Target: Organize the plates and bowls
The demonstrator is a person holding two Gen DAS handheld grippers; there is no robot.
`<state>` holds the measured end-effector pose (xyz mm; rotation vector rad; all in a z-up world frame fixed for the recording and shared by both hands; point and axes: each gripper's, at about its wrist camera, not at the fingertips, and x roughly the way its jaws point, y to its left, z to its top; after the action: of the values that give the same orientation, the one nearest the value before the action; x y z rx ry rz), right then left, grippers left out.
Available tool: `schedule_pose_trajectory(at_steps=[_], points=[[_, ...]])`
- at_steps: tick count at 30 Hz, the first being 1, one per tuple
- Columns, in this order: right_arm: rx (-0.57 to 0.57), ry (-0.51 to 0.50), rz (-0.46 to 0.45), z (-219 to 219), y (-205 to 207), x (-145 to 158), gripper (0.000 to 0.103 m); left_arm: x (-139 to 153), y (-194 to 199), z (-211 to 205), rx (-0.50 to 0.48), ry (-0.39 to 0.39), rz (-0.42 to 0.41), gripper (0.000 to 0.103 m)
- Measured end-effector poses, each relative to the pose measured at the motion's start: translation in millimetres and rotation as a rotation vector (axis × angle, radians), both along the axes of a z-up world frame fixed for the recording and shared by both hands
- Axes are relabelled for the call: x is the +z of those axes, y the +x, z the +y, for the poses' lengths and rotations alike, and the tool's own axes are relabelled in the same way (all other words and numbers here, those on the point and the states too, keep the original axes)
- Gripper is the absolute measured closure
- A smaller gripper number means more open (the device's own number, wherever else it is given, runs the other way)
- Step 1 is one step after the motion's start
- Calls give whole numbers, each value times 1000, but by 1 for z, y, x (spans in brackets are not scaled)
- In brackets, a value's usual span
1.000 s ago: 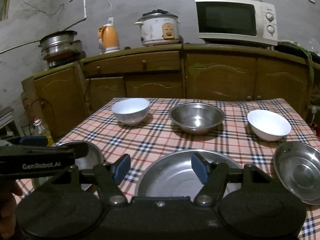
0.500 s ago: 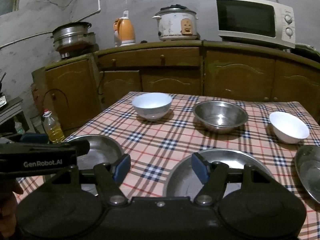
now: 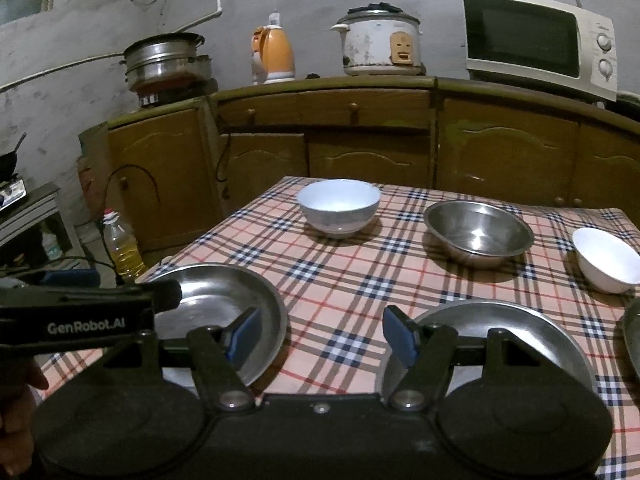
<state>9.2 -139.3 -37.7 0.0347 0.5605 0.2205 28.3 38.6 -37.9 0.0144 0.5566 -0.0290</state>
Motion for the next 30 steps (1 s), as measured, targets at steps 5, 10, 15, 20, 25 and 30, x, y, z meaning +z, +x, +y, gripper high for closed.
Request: schedule_pose_trajectory(at_steps=[5,10,15,20,25,30], points=[[18,1,16,9,5,-5,23,-5,2,10,9,-9,4,11],[45,7,32,19,11,-11,23,-9,6,20,20,-14,8,11],[74,-1,47,30,18,-18,23,-14,12,35,52,-9,11,11],[72,-15,80,36,28,-30,23,-22,21,63,132,-8,31,11],[71,-15,121,41,42,-43,23,-35,36,90,226,-6,81,11],[64,-9,154,45,55,-53,23,-45,46,105,222,-42,129,12]])
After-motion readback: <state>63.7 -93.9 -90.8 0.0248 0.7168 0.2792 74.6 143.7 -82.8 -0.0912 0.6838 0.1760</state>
